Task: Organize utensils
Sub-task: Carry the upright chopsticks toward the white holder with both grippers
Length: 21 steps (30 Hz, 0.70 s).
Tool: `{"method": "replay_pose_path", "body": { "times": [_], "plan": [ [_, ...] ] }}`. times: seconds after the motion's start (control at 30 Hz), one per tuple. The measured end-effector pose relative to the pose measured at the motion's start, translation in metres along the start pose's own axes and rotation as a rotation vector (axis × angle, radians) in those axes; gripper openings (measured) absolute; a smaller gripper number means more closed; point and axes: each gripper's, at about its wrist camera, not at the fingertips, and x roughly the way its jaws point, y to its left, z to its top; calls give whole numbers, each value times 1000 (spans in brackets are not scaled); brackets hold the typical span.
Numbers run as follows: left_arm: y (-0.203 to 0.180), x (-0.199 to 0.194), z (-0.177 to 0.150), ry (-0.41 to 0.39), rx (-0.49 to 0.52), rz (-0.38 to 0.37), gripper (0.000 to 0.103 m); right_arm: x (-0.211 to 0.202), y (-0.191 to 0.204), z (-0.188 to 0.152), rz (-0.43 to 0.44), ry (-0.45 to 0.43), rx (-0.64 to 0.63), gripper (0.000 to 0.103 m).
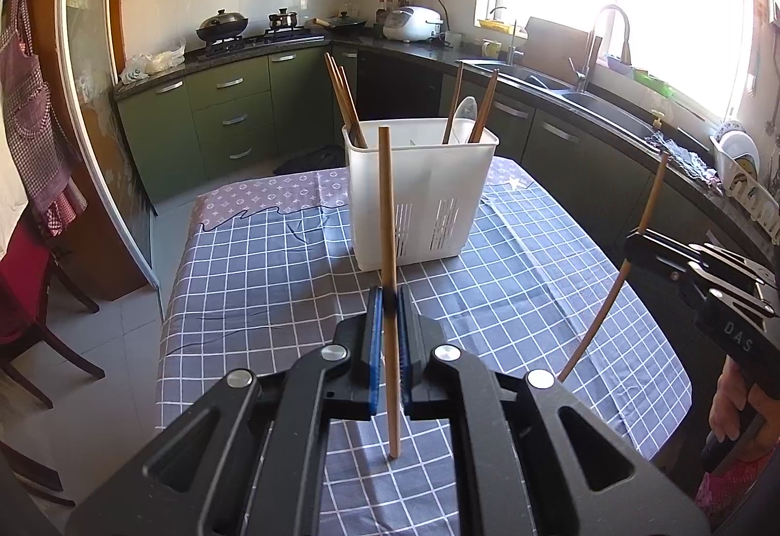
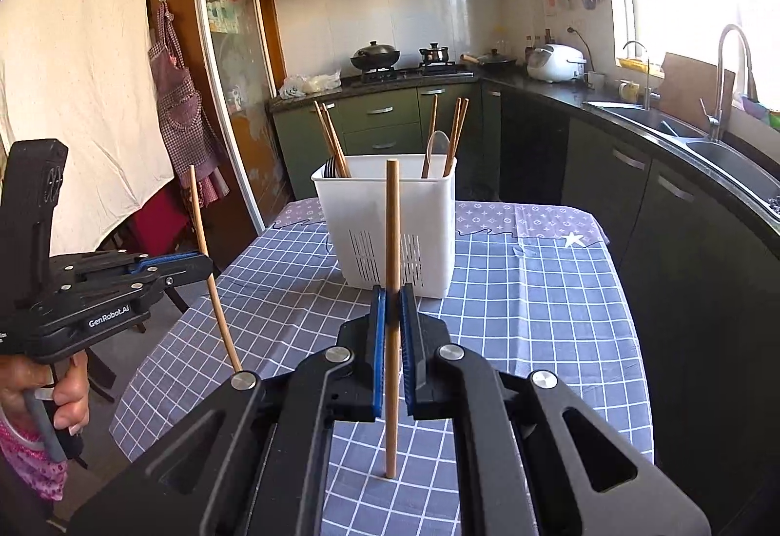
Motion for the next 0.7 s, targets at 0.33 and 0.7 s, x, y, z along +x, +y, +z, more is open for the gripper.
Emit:
{"method": "replay_pose_path", "body": {
  "times": [0.33, 0.7],
  "plan": [
    [-1, -3, 0, -2, 3, 0, 6, -14, -7, -7, 6, -10, 27, 7],
    [-1, -9, 20, -13, 13, -17, 6, -15, -11, -9, 21, -9, 32, 7]
  ]
}}
